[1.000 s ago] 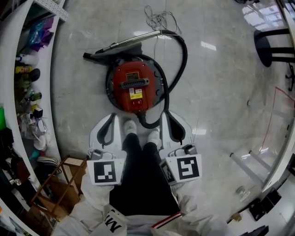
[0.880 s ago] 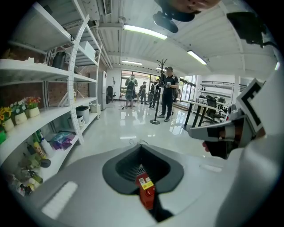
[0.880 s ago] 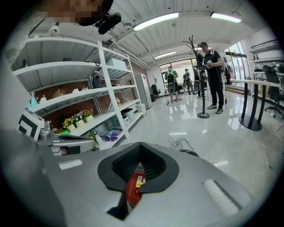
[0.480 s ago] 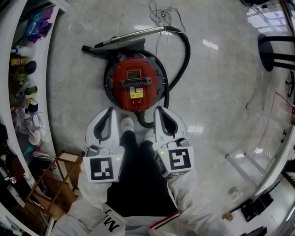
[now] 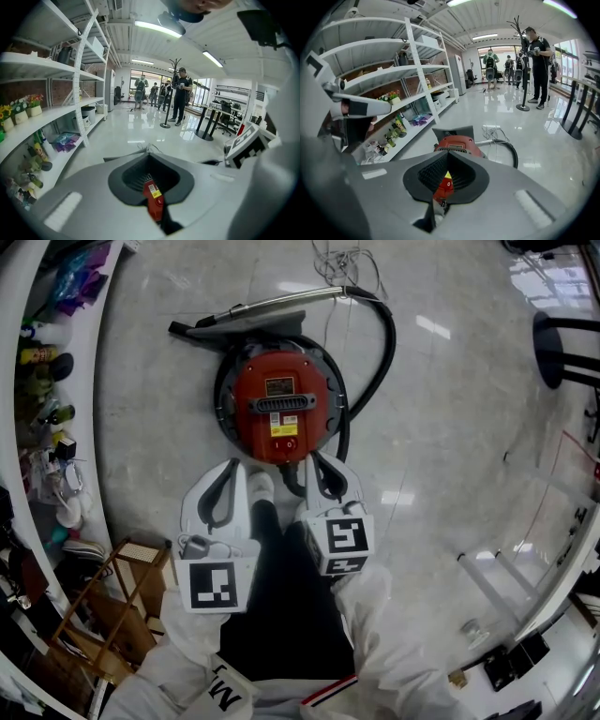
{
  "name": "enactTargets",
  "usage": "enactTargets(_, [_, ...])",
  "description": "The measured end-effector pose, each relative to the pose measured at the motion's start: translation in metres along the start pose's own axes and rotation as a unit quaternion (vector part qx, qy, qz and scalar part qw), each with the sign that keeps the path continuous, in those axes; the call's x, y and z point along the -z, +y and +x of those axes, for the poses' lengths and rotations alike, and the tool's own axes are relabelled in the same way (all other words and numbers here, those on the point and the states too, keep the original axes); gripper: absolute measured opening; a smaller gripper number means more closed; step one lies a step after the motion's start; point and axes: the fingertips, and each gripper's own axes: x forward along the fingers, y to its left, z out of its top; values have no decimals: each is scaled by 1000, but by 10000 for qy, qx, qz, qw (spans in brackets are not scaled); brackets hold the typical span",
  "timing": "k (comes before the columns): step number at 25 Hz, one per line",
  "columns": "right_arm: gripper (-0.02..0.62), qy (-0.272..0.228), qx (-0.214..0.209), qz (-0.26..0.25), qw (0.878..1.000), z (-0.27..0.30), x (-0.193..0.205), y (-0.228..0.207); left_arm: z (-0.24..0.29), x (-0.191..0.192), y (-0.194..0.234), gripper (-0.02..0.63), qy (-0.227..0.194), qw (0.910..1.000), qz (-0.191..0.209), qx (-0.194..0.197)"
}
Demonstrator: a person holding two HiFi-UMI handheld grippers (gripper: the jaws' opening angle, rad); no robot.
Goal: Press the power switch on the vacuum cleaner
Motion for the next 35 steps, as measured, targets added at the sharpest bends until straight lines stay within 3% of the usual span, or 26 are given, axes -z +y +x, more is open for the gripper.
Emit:
enactTargets(20, [2, 966, -89, -253, 9950, 57, 74, -4, -3, 7, 0, 0, 96, 9997, -228, -54])
enactTargets(35, [2, 1352, -71, -318, 9903, 77, 98, -6, -5, 13, 8, 0, 122, 9993, -338, -95])
